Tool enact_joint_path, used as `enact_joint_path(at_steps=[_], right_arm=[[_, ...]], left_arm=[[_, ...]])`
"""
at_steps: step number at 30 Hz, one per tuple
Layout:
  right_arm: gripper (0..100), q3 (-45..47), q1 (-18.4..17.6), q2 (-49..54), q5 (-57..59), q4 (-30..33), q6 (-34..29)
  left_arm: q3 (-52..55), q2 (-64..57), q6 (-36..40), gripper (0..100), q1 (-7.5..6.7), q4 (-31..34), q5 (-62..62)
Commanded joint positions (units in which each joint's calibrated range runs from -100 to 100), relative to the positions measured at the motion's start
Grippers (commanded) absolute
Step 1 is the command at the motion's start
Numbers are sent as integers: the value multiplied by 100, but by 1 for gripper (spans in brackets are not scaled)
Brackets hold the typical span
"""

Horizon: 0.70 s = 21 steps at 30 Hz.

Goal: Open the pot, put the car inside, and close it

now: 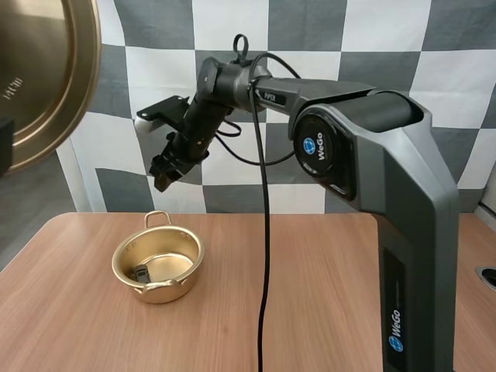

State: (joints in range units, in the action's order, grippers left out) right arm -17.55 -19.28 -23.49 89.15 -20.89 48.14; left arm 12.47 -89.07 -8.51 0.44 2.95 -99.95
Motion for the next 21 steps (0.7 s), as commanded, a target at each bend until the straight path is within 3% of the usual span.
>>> enact_joint_path(at_steps=[1, 8, 12, 17, 21], right_arm=[[100, -22, 281, 226, -5, -79, -3], [100, -22, 1367, 1530, 348, -1232, 34], [100, -22, 1966, 2468, 1071, -1887, 188], [100, -22, 2530, 3710, 1085, -2001, 297], [100, -22, 2769, 4681, 1085, -1977, 417]], left_arm=[[30, 29, -11, 0, 3, 10, -5], [867, 576, -11, 0, 3, 292, -5], [1486, 1126, 29, 0, 3, 200, 1045], [2084, 2035, -3, 0, 3, 17, 1689], [2540, 2856, -15, 0, 3, 17, 2220]])
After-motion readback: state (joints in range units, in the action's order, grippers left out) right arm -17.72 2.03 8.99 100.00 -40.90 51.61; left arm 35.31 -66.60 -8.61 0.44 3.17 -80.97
